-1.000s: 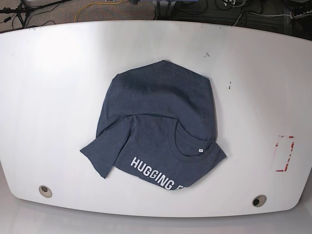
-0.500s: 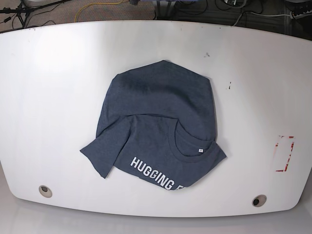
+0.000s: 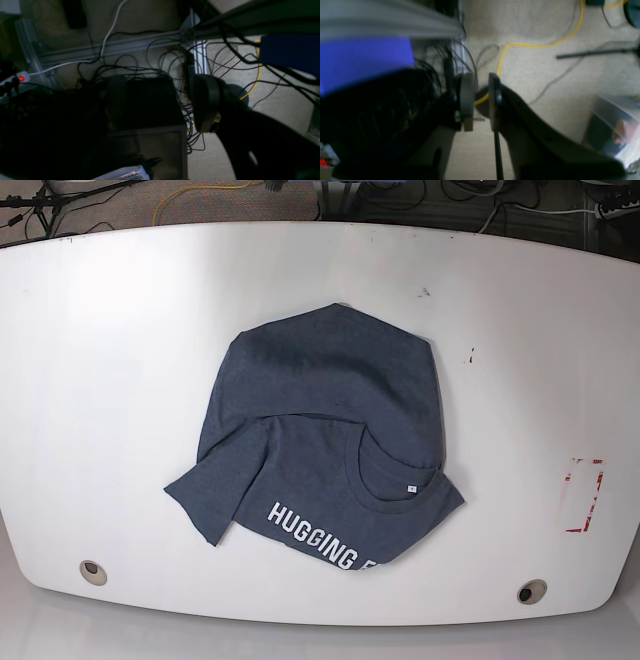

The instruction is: Fold the T-shirt properly

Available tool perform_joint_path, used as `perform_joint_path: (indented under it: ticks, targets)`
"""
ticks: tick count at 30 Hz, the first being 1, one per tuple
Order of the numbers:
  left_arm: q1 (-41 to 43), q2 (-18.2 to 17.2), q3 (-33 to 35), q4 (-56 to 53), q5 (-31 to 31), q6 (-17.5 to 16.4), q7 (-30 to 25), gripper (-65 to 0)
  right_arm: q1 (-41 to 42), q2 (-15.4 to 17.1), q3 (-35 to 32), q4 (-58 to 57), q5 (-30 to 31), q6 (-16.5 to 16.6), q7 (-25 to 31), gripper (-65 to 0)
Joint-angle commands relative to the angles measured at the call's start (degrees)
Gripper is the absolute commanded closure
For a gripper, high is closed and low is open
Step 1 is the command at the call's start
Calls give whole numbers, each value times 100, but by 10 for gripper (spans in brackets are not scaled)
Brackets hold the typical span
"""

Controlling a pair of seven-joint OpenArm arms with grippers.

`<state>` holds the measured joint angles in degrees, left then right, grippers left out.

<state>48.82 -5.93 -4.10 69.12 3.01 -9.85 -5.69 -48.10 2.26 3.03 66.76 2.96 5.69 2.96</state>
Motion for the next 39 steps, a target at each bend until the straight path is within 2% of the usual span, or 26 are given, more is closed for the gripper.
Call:
perform_joint_path:
  ticks: [1,11,25,39]
  targets:
    - [289,-15,-22,259,-18,-2,-59,-380,-259,25,1,266,18,10,105,-92]
    - [804,-24,-238,801,-71,-15,-155,-376,-727,47,7,1000,57,27,203,-94]
    - [1771,27,-727,2158,-111,15,-208,-374,-1401,126,11,2297,95,28,196,-94]
    - [2253,94,-900,3107,-184,28,-150,-379,-1908,150,25,3317,101,-1,172,-95]
